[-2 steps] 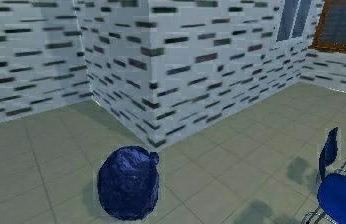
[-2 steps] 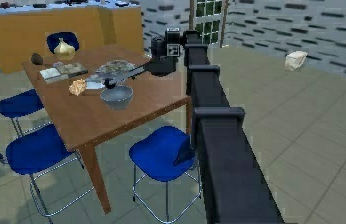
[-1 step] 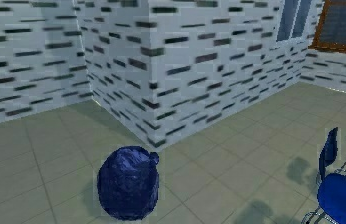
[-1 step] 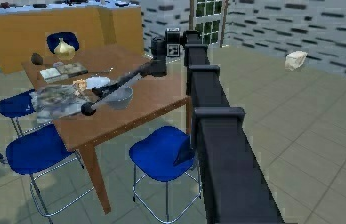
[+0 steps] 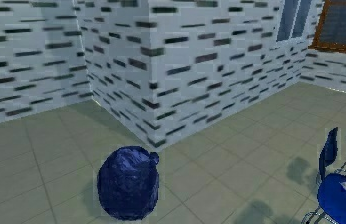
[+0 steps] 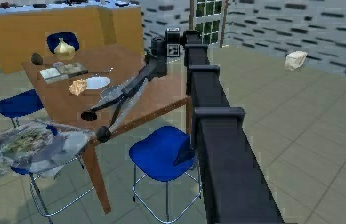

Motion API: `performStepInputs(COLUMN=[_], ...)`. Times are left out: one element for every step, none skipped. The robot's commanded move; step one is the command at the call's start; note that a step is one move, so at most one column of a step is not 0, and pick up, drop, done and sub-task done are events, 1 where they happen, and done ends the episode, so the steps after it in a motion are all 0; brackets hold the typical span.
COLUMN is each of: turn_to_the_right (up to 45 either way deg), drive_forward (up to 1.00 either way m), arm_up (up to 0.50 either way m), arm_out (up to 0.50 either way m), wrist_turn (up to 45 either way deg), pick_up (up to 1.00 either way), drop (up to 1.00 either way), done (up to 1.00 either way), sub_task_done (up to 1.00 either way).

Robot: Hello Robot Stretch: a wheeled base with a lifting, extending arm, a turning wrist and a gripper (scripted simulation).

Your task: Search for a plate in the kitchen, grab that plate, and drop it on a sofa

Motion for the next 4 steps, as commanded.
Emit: performStepInputs(turn_to_the_right=[0.0, -45.0, -42.0, 0.0], drive_forward=[0.0, 0.0, 0.0, 1.0], arm_up=[0.0, 0.0, 0.0, 0.0], arm_out=[-0.42, 0.0, 0.0, 0.0], wrist_turn=[0.0, 0.0, 0.0, 0.0], pick_up=[0.0, 0.0, 0.0, 0.0], drop=[0.0, 0.0, 0.0, 0.0], done=[0.0, 0.0, 0.0, 0.0], sub_task_done=[0.0, 0.0, 0.0, 0.0])
